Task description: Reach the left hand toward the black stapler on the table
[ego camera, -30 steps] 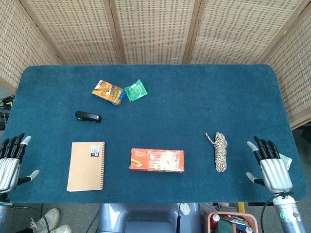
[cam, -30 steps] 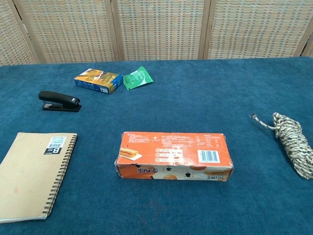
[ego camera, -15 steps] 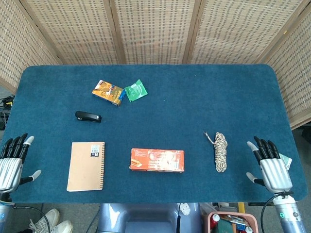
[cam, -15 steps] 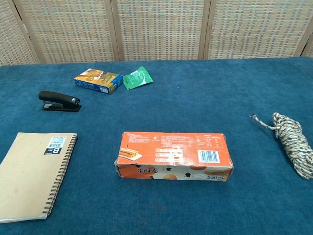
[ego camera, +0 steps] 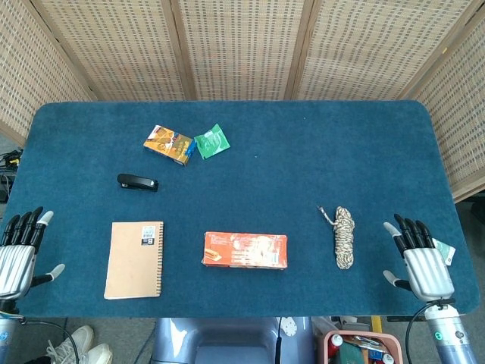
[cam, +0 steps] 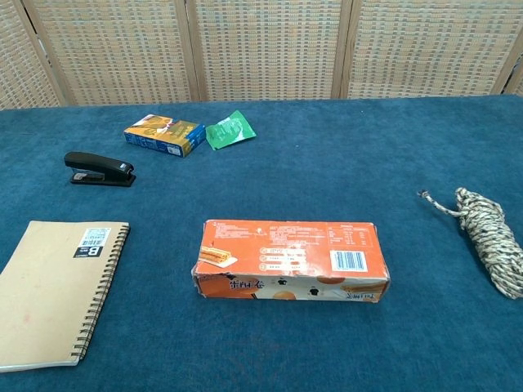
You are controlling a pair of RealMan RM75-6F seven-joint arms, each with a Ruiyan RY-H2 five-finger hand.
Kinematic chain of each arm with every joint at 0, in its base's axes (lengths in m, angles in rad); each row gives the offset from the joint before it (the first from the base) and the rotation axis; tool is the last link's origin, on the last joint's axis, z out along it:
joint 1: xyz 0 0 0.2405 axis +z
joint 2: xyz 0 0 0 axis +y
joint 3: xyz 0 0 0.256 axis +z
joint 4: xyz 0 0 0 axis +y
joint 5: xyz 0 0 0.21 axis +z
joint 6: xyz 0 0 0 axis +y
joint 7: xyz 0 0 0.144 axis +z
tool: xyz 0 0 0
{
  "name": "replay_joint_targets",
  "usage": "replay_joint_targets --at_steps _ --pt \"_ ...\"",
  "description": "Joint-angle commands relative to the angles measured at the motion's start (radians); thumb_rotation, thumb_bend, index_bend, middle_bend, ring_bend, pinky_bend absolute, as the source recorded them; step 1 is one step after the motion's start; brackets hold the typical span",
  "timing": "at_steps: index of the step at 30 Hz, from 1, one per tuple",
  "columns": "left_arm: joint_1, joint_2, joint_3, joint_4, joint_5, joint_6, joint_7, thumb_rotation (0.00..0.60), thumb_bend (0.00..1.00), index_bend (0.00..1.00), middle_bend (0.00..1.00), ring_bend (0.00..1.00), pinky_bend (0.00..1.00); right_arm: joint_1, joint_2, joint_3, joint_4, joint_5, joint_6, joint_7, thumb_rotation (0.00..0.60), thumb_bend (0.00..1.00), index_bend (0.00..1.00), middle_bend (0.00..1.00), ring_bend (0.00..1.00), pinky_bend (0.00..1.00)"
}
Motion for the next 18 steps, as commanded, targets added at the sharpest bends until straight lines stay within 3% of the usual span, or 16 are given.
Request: replay_joint_targets --at_steps 1,10,18 --pt "-0.032 0.015 -0.028 -0.011 -0.027 -0.039 0.008 0.6 0.15 0.05 0.0 0.0 0.0 0.002 0.0 0.0 0.001 -0.001 -0.003 0.0 0.6 0.1 0.07 0.0 0.0 0.0" --pt "-0.219 0.053 -0.15 -0.002 -0.186 -0.292 0.104 0.6 0.18 0.12 0.0 0.0 0.0 0.012 -0.009 -0.004 0.003 0.003 -0.028 -0.01 0.6 0.1 0.07 0.0 0.0 0.0" --pt "-0.404 -0.021 -0.235 0.134 -0.459 -0.581 0.17 0.6 0.22 0.14 0.0 0.0 0.01 0.023 -0.019 -0.003 0.024 0.031 -0.068 0.007 0.6 0.09 0.07 0.0 0.0 0.0"
